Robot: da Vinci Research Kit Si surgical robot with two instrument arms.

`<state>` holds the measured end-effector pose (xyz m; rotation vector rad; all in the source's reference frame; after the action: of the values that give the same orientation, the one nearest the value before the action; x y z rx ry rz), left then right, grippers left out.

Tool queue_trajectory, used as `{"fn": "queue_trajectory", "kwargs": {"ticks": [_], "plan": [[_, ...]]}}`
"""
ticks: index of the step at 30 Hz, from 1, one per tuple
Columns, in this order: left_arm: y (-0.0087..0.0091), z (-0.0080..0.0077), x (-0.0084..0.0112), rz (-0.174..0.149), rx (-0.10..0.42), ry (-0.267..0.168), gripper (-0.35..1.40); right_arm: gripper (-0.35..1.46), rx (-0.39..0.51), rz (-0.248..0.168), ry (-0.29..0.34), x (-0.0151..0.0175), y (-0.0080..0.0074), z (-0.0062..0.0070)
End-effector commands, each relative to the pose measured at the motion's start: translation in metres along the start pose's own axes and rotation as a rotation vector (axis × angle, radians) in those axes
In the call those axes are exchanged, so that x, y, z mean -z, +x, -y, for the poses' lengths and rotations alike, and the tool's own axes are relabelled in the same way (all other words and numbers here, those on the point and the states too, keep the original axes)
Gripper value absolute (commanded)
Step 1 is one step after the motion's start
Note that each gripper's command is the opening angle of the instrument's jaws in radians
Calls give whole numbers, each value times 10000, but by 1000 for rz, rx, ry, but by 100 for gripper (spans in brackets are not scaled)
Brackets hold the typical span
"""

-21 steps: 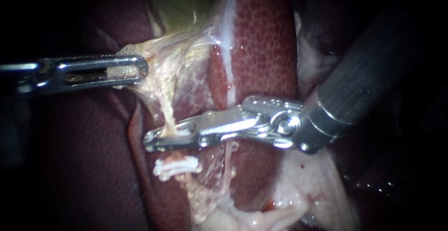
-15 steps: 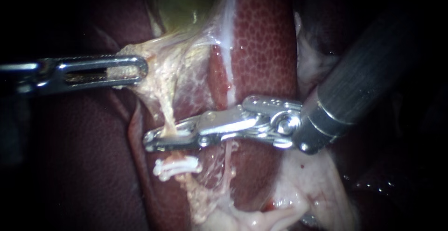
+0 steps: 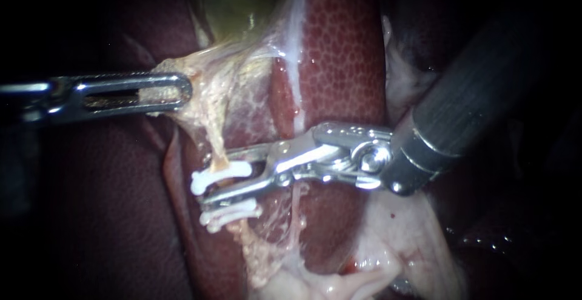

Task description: Going back third clip left tube

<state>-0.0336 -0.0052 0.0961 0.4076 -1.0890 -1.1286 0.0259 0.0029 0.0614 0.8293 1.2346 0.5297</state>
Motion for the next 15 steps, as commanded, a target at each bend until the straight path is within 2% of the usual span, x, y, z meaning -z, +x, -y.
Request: {"fn": "queue_trajectory", "kwargs": {"ticks": [1, 4, 10, 15], "plan": [[0, 0, 1, 0, 0, 0, -35, 60, 9, 0, -1, 5, 1, 0], [0, 0, 1, 0, 0, 0, -35, 60, 24, 1, 0, 18, 0, -2], [0, 0, 2, 0, 0, 0, -35, 60, 51, 3, -5, 65, -4, -1], [0, 0, 2, 0, 0, 0, -35, 60, 69, 2, -19, 116, 3, 8]]}}
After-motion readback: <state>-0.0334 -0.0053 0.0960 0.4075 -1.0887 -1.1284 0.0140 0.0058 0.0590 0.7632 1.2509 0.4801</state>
